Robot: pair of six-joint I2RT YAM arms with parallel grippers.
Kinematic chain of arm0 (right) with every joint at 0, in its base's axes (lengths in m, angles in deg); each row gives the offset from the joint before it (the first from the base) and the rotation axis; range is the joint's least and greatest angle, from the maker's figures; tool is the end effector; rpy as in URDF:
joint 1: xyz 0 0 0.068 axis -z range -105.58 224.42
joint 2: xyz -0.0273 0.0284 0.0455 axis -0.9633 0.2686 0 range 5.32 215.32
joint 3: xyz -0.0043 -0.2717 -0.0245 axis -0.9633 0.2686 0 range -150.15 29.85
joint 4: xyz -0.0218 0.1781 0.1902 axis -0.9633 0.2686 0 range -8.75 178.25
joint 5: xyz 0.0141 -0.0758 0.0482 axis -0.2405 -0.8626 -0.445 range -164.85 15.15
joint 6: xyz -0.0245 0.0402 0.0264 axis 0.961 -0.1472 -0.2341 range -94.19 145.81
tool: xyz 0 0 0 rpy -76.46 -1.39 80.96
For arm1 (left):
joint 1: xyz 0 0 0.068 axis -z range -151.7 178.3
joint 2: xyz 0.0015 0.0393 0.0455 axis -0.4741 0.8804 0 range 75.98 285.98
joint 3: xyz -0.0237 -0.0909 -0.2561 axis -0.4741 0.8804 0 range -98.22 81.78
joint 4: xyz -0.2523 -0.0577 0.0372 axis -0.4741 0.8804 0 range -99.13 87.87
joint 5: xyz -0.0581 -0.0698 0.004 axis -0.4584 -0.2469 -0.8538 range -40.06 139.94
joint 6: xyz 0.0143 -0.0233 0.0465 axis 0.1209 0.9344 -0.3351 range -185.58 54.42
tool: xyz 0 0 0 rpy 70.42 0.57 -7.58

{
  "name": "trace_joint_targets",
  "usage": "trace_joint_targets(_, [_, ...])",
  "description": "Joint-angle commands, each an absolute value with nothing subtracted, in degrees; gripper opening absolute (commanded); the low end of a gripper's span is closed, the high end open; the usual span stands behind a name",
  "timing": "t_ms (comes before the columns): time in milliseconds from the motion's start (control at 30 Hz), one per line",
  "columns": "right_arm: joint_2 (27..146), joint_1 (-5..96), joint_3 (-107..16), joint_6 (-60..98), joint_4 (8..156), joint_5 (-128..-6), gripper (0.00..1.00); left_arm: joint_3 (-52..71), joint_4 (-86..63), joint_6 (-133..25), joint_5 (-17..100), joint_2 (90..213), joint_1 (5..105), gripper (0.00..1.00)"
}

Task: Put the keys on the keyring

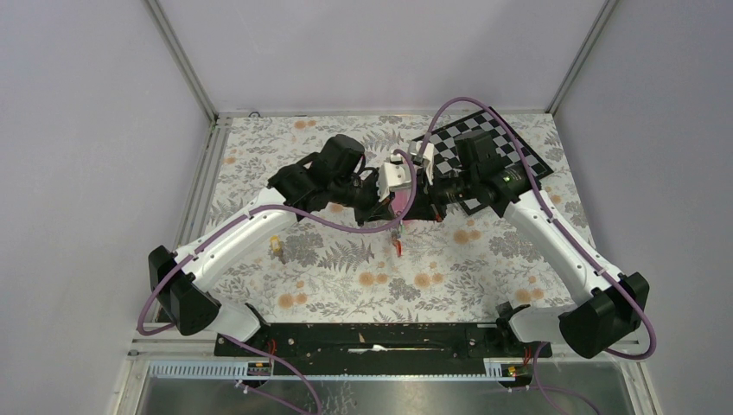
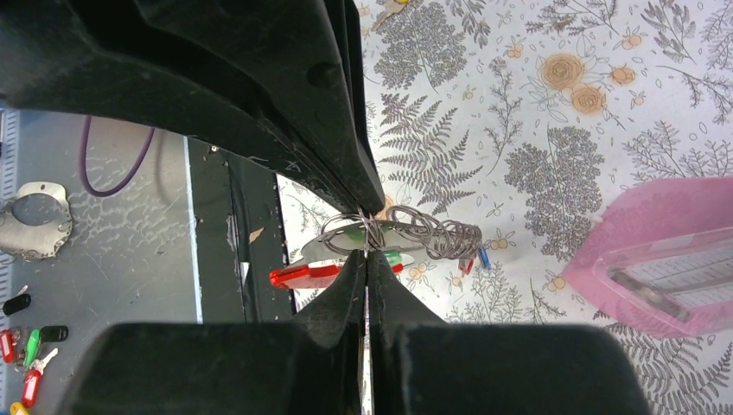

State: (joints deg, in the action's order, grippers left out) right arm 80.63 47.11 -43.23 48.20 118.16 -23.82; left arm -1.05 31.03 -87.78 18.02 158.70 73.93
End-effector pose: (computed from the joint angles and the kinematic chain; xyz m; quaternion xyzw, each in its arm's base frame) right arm 0.2316 0.1508 0.3585 -0.5103 0.6618 0.4053 0.3705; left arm 0.2041 -0.2356 0.3687 0.5826 0.6585 -0.3265 0.3469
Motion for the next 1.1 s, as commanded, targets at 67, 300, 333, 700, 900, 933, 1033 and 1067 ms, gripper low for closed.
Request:
trace_joint_targets(67, [80.43, 47.62, -42.87, 48.04, 115.88, -27.02, 0.00, -1.00, 27.52, -87.38, 16.19, 157.46, 74.18, 0.00])
trace_joint_targets(300, [80.05, 47.78, -42.24, 48.12, 115.90, -27.14, 0.00, -0.79, 27.96, -87.92, 15.40, 157.05, 74.11, 0.00])
trace_joint_targets(333, [79.98, 47.79, -41.98, 48.19, 115.94, -27.01, 0.00, -0.72, 27.93, -88.13, 15.24, 157.10, 74.10, 0.00])
trace_joint_targets(700, [78.39, 48.09, -36.97, 49.18, 113.62, -23.66, 0.00, -0.80, 27.92, -90.50, 9.33, 157.15, 72.93, 0.00])
trace_joint_targets(900, [77.82, 48.75, -35.89, 48.23, 112.57, -22.07, 0.03, -0.59, 27.07, -89.80, 5.89, 156.84, 72.03, 0.00])
trace_joint_targets(933, [77.75, 48.78, -35.92, 47.90, 112.42, -21.70, 0.04, -0.55, 26.81, -89.49, 5.40, 156.91, 71.99, 0.00])
trace_joint_targets(1033, [77.78, 48.93, -35.85, 46.82, 111.83, -20.80, 0.12, -0.11, 25.68, -88.32, 4.23, 157.10, 71.89, 0.00])
trace_joint_targets(1067, [77.75, 48.93, -35.88, 46.60, 111.78, -20.60, 0.15, 0.06, 25.34, -88.09, 3.94, 157.21, 71.89, 0.00])
